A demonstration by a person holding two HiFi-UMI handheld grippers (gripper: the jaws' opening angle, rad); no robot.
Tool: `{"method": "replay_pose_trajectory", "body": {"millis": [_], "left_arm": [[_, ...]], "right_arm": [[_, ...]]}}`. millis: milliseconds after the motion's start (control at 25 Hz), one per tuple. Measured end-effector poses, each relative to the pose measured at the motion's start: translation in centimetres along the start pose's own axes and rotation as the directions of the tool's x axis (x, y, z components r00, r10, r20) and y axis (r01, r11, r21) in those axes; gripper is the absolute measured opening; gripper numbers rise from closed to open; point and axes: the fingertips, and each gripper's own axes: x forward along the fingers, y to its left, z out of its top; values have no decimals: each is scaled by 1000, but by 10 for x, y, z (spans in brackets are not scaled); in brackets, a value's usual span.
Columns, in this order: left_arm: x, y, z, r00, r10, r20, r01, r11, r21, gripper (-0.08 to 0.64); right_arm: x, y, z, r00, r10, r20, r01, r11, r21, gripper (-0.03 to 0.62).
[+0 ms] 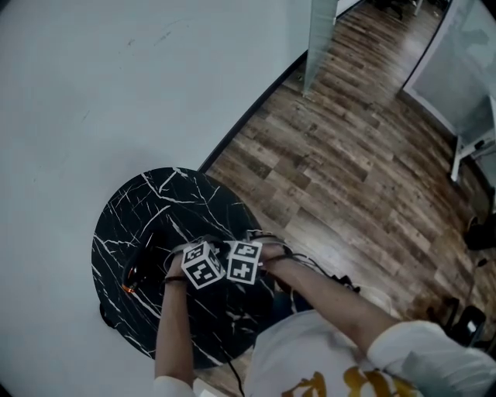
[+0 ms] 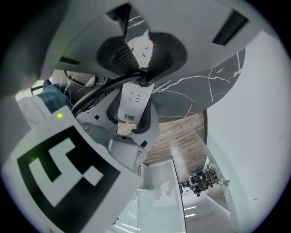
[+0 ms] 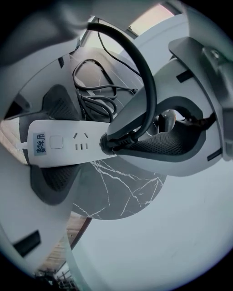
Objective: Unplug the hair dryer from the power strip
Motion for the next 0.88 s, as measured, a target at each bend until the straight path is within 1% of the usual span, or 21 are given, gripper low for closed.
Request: {"method": "replay_pose_trajectory", "body": {"millis": [80,160,240,320,360,400,520,560,600,640,680,760,840,880], "left_arm": [[-1,1,1,999,-28,-16,28,1000,9,55],[-2,1,0,999,-33,-41,34,999,31,55],[-3,1,-1,999,-11,-49,13,999,50,54],[-2,1,-2,999,23,-26,-22,999,45,54],[-1,1,-2,1000,22,-11,-22,999,30,54],[0,1,-2,1000,7,1,-7,1000,9,54],[2,4,-1,997,-80,22,81,994,-73,57],[2,5,0,994,-102,29,104,990,-95,58],[1,5,1,993,-110,32,113,988,-101,60],[1,4,1,994,-102,27,104,991,-90,58],[0,3,1,997,-77,17,78,995,-66,58],[-1,-1,-1,1000,-5,1,5,1000,-28,57],[-1,-2,-1,999,41,11,-40,998,-38,57],[0,-2,-1,999,37,20,-36,998,-51,57]], "right_arm": [[1,-1,1,1000,1,12,-2,1000,10,272],[1,-1,1,1000,8,11,-9,1000,18,272],[1,0,1,1000,13,6,-13,1000,15,272],[1,0,1,1000,7,5,-7,1000,7,272],[1,-1,1,1000,3,7,-3,1000,4,272],[1,-1,1,1000,2,10,-2,1000,3,272],[1,-2,1,1000,2,31,-2,1000,8,272],[1,-3,1,999,1,35,-1,1000,11,272],[1,-3,0,999,1,32,-1,1000,14,272],[1,-2,0,1000,2,23,-2,1000,15,272],[1,-2,-1,1000,4,14,-4,1000,15,272],[1,0,0,1000,5,7,-5,1000,8,272],[2,1,0,1000,2,10,-2,1000,2,272],[2,1,-1,1000,-1,11,1,1000,1,272]]}}
